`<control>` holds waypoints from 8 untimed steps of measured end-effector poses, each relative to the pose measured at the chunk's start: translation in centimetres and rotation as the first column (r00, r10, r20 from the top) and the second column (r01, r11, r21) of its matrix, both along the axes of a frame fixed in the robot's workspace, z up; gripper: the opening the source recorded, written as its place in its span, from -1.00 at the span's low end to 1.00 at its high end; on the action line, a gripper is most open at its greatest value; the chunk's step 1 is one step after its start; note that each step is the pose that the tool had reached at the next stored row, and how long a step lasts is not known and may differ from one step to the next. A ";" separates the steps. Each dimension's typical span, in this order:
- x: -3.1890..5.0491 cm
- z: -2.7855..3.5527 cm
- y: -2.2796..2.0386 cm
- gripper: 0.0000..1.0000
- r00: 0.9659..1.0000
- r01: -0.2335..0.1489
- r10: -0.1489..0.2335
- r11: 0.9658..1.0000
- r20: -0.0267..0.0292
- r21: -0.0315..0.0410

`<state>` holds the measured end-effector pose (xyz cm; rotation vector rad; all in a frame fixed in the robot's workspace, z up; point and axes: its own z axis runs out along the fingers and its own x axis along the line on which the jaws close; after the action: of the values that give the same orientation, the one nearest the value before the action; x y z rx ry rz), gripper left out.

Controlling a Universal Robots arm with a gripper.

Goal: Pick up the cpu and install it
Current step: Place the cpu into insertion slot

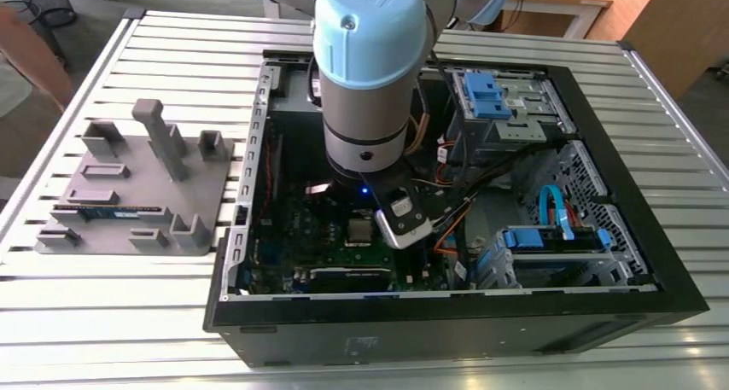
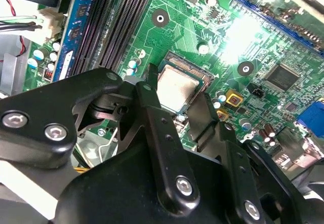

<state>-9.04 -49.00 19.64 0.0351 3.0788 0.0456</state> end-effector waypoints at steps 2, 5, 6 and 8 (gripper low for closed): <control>-0.01 0.00 0.00 0.02 1.000 0.000 0.000 1.000 0.000 0.000; -0.02 -0.02 0.00 0.02 1.000 0.000 0.000 1.000 0.000 0.000; -0.02 -0.08 0.00 0.02 1.000 0.000 0.000 1.000 0.000 0.000; -0.02 -0.14 0.00 0.02 1.000 0.000 0.000 1.000 0.000 0.000</control>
<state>-9.05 -49.00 19.50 0.0350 3.0788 0.0456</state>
